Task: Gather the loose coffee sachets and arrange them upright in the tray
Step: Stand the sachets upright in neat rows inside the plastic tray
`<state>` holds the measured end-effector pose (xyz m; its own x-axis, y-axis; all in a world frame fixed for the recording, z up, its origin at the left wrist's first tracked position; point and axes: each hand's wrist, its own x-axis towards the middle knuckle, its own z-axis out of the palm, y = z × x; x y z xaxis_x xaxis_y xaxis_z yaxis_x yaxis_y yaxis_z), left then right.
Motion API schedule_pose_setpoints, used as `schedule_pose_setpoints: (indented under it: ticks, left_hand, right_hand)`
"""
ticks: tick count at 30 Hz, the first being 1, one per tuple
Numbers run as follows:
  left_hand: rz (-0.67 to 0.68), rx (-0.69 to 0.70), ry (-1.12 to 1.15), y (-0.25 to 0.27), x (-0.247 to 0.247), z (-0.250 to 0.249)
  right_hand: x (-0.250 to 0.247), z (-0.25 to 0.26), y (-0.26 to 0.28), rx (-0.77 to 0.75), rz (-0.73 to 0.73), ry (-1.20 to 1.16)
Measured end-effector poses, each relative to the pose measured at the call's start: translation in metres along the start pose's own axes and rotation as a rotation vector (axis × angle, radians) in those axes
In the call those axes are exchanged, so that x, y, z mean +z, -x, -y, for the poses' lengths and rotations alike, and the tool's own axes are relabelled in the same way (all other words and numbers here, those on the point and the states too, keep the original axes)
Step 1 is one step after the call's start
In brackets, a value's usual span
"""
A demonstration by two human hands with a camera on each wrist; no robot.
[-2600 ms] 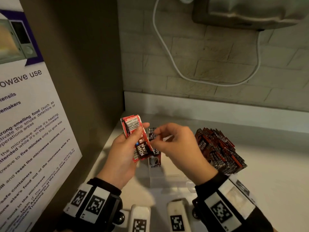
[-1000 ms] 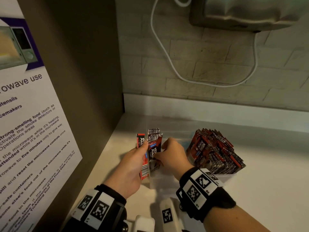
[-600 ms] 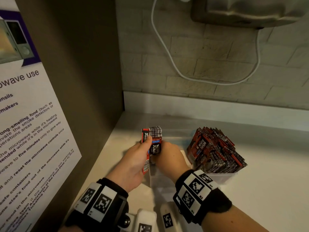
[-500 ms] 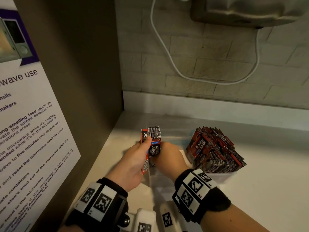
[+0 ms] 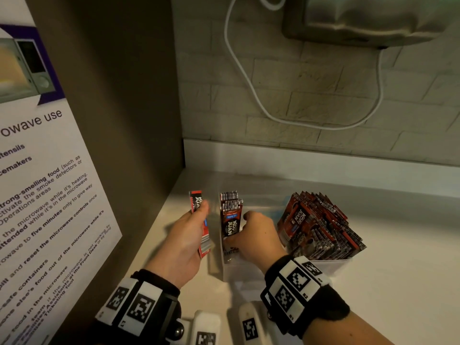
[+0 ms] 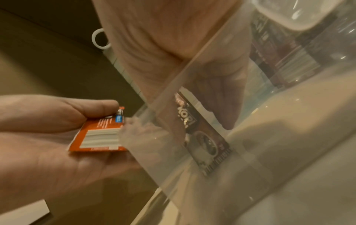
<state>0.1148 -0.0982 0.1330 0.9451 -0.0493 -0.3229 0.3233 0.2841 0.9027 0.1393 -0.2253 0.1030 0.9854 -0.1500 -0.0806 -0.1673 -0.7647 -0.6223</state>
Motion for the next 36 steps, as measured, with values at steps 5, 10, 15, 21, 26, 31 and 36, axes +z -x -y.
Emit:
schedule_pose_setpoints:
  ticks: [5,10,15,21,26,31,36]
  left_hand:
    - [-0.142,0.125,0.072,-0.006,-0.009,-0.006]
    - [-0.099,0.157,0.208,-0.004,-0.012,-0.011]
    - [0.045,0.186,0.209,-0.001,-0.003,-0.008]
    - [0.062,0.297,-0.037,-0.001,0.005,0.000]
    - [-0.078,0.236,-0.103,-0.005,0.008,0.007]
    - [0.017,0.052,-0.195,-0.011,0.013,0.022]
    - [0.040,0.029,-0.285,-0.022,0.019,0.035]
  right_hand:
    - [-0.013,0.002,0.004,0.012,-0.016,-0.038]
    - [-0.033,0.006,0.014,-0.064,-0.143,-0.276]
    - [-0.045,0.019,0.032,-0.214,-0.040,-0.534]
    - [-0.043,0.014,0.031,-0.279,-0.021,-0.510]
    - [-0.033,-0.012,0.016,-0.092,-0.010,-0.459]
    - [-0.018,-0.020,0.006,0.023,0.081,-0.321]
    - [-0.009,-0.008,-0.003,-0.030,0.031,-0.023]
